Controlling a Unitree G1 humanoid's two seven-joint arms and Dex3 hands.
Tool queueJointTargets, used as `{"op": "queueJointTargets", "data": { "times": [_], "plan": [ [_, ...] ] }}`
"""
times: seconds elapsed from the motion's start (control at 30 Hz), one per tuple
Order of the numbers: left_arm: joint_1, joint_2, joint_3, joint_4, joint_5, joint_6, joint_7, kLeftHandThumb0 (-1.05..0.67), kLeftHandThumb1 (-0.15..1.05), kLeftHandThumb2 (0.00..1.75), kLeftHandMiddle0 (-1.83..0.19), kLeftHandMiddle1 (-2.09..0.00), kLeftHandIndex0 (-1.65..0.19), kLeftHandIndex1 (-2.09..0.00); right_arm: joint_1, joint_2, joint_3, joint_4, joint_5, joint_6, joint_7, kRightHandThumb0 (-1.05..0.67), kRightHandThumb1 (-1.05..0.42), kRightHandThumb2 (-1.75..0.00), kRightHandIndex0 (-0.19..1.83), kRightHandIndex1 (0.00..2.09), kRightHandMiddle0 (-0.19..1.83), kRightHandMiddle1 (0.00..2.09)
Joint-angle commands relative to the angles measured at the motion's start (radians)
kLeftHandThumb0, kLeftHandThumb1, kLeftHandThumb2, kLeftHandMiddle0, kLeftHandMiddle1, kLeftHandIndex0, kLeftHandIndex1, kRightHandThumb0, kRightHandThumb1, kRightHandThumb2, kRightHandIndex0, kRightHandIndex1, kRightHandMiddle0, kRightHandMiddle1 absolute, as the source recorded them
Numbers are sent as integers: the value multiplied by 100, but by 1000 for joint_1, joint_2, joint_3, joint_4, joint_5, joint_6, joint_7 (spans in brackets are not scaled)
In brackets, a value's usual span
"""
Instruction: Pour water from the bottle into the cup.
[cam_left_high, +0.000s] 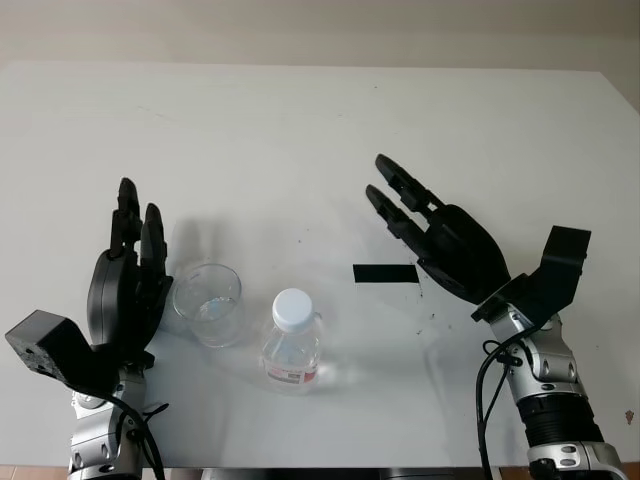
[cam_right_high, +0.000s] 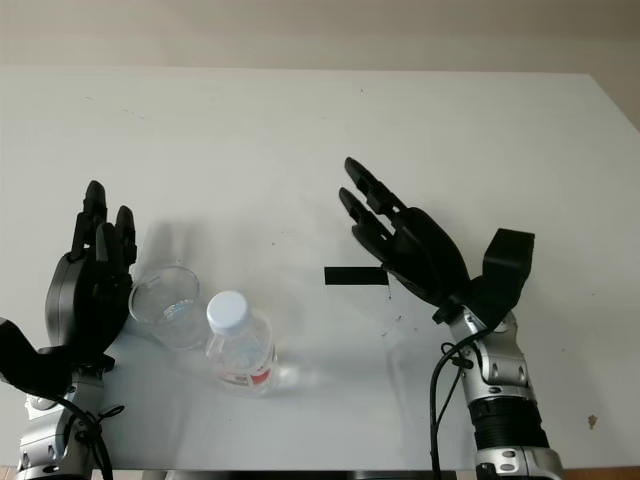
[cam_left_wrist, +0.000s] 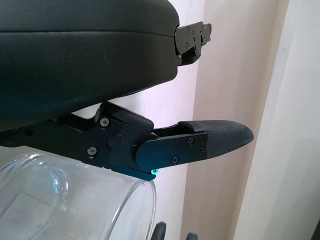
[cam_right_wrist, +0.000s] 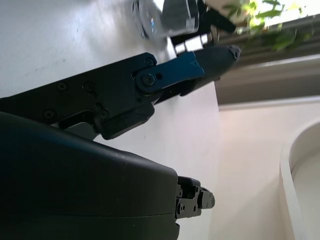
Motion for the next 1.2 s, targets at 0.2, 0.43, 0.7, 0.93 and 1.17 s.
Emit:
{"op": "queueJointTargets", "data": {
  "times": [0.2, 0.43, 0.7, 0.93, 1.17],
  "plan": [
    [22, -5, -7, 7, 18, -3, 1, -74, 105, 56, 18, -6, 19, -3, -118, -49, 57, 132, -32, -34, 200, -97, -99, -6, 17, 14, 17, 17],
    [17, -1, 2, 9, 16, 5, 8, -75, 105, 55, 18, -6, 19, -2, -237, -50, 102, 297, -58, -41, 371, -103, -96, -5, 23, 19, 15, 35],
    [16, 10, 19, 20, 10, 0, 1, -75, 105, 54, 17, -6, 19, -3, -318, -15, 129, 443, -82, -35, 474, -97, -84, -5, 39, 43, 3, 108],
    [19, 14, 22, 6, 4, 14, -2, -74, 105, 53, 17, -5, 19, -3, -395, 8, 155, 581, -108, -29, 629, -91, -83, -5, 30, 77, -3, 120],
    [16, 16, 23, 3, 3, 18, 3, -74, 105, 52, 16, -6, 19, -4, -467, 19, 153, 722, -144, -24, 759, -86, -83, -5, 24, 90, -1, 115]
  ]
}}
